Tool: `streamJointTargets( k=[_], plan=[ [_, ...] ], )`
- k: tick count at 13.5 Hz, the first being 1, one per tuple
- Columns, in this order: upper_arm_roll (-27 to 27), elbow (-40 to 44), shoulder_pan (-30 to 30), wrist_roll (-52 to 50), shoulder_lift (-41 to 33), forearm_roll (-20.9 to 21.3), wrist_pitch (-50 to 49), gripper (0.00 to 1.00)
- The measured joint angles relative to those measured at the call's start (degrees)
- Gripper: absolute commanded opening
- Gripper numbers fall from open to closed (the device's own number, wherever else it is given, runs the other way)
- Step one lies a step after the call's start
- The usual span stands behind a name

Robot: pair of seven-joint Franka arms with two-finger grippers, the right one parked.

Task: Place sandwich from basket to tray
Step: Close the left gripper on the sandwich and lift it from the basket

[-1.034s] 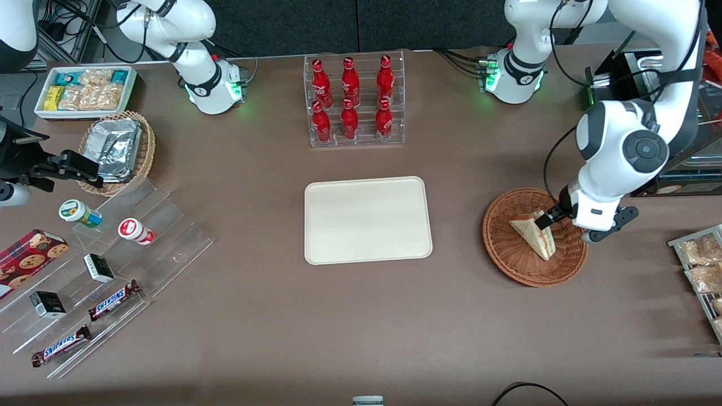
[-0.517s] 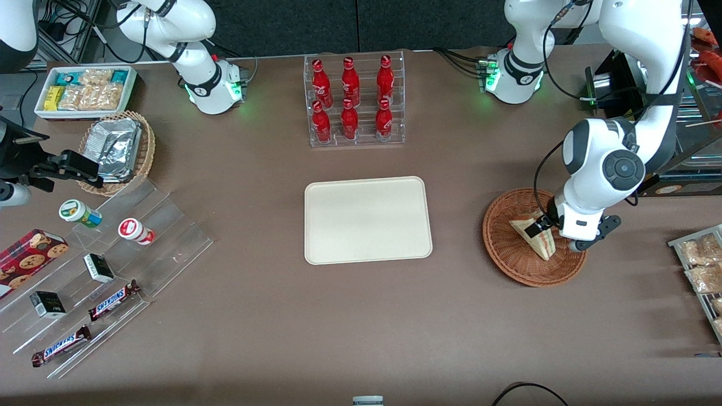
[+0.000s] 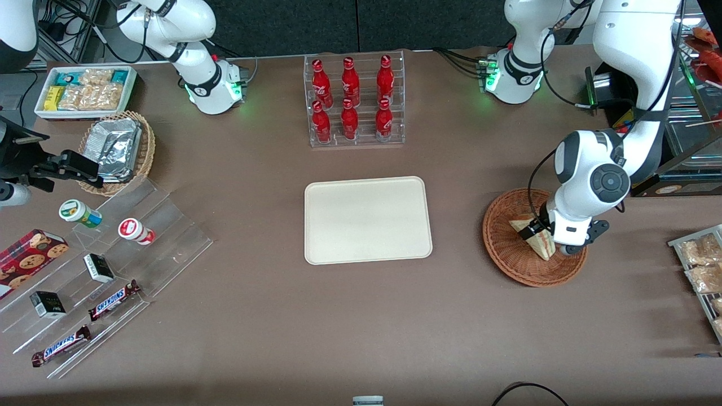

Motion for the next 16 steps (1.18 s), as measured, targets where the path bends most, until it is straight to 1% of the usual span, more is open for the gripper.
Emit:
streamJointTargets(
  k=[1, 2, 3, 4, 7, 9, 11, 13, 15, 16],
  plan=[
    [0.02, -0.01, 0.0, -0.04, 0.48, 0.0, 0.11, 0.46],
    [0.06, -0.01, 0.0, -0.25, 0.75, 0.0, 0.11, 0.21],
    [0.07, -0.01, 0.0, -0.51, 0.81, 0.0, -0.02, 0.03],
    [0.07, 0.0, 0.0, -0.62, 0.8, 0.01, -0.44, 0.0],
    [0.09, 0.79, 0.0, -0.64, 0.41, 0.05, -3.94, 0.0],
    [0.05, 3.57, 0.0, -0.43, -0.33, 0.6, -11.16, 0.0],
    [-0.55, 8.09, -0.13, -0.04, -1.52, 0.92, -19.54, 0.0],
    [-2.16, 11.87, -1.04, 0.05, -2.62, 0.94, -24.72, 0.0],
    [-5.01, 13.53, -2.3, 0.01, -3.47, 0.89, -26.44, 0.0],
    [-7.25, 13.85, -2.59, -0.23, -3.73, 0.77, -26.49, 0.0]
  ],
)
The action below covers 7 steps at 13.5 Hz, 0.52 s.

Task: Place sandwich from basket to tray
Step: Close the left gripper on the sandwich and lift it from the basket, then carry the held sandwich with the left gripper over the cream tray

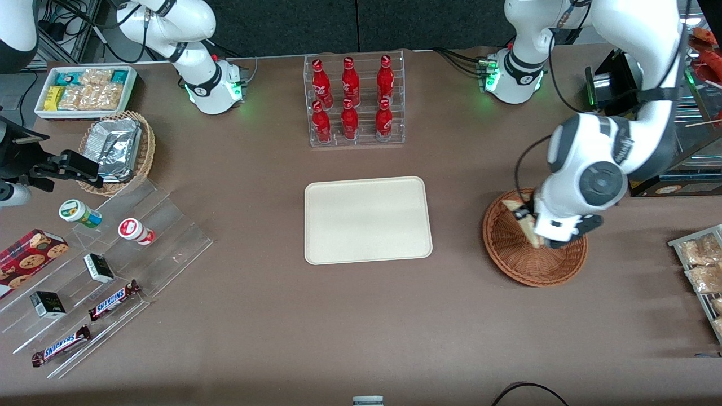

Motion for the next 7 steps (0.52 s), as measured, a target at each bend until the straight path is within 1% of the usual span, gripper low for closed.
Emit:
streamJointTargets(
  k=[4, 7],
  plan=[
    [-8.86, 2.65, -0.7, -1.44, 0.32, -1.26, 0.08, 0.0],
    [-14.77, 5.86, -0.83, -1.48, 3.19, -1.29, 1.3, 0.0]
  ],
)
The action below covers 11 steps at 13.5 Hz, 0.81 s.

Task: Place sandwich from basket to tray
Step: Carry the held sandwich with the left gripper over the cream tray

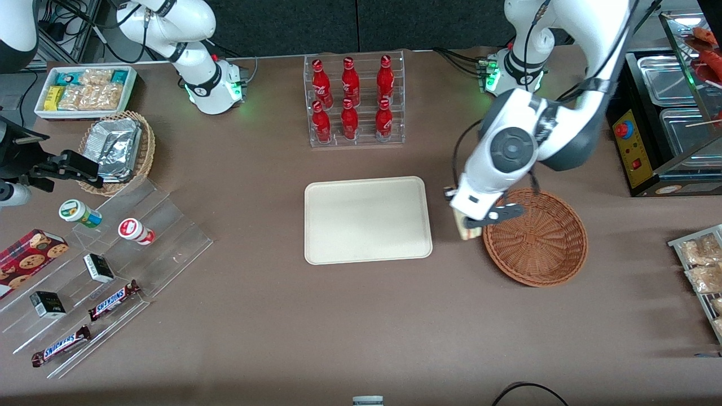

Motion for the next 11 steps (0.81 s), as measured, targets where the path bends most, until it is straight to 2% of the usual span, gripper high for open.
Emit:
streamJointTargets(
  k=[3, 8, 11],
  plan=[
    [-4.84, 3.94, -1.47, -2.51, 5.16, 1.95, 1.59, 0.0],
    [-5.33, 12.96, -11.33, -9.25, 16.8, 10.17, 2.09, 0.0],
    [-5.32, 17.42, -13.53, -9.71, 21.69, 11.92, 2.08, 0.0]
  ],
)
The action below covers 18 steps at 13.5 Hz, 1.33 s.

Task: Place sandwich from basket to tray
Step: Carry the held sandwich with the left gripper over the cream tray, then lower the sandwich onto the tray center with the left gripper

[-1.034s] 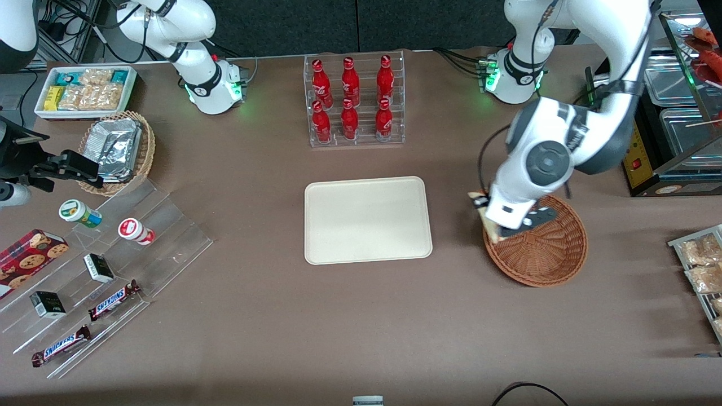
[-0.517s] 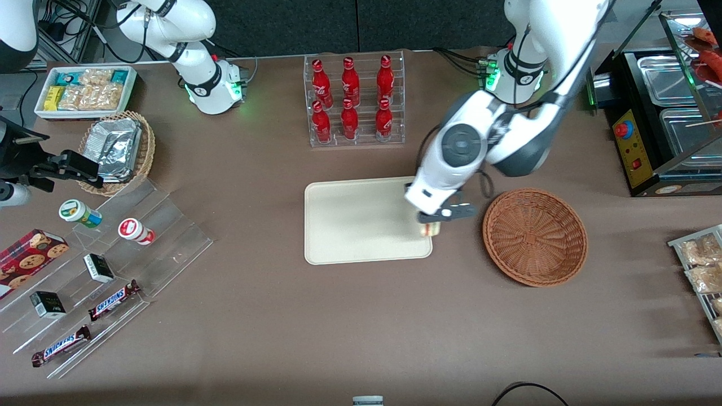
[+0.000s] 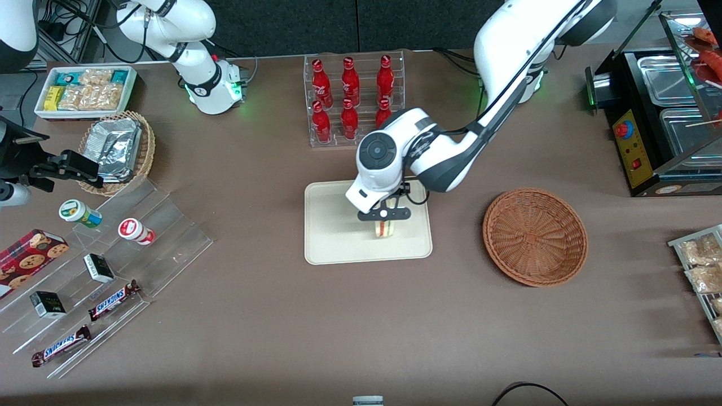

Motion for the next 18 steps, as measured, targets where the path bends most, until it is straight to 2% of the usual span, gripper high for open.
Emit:
streamJointTargets(
  k=[3, 7, 18],
  plan=[
    [0.01, 1.92, -0.23, 0.04, 1.91, 0.66, 0.03, 0.0],
    [0.01, 2.04, -0.45, 0.03, 3.44, 3.87, 0.55, 0.0],
    [0.01, 2.05, -1.08, -2.65, 5.31, 5.44, 1.96, 0.0]
  ],
)
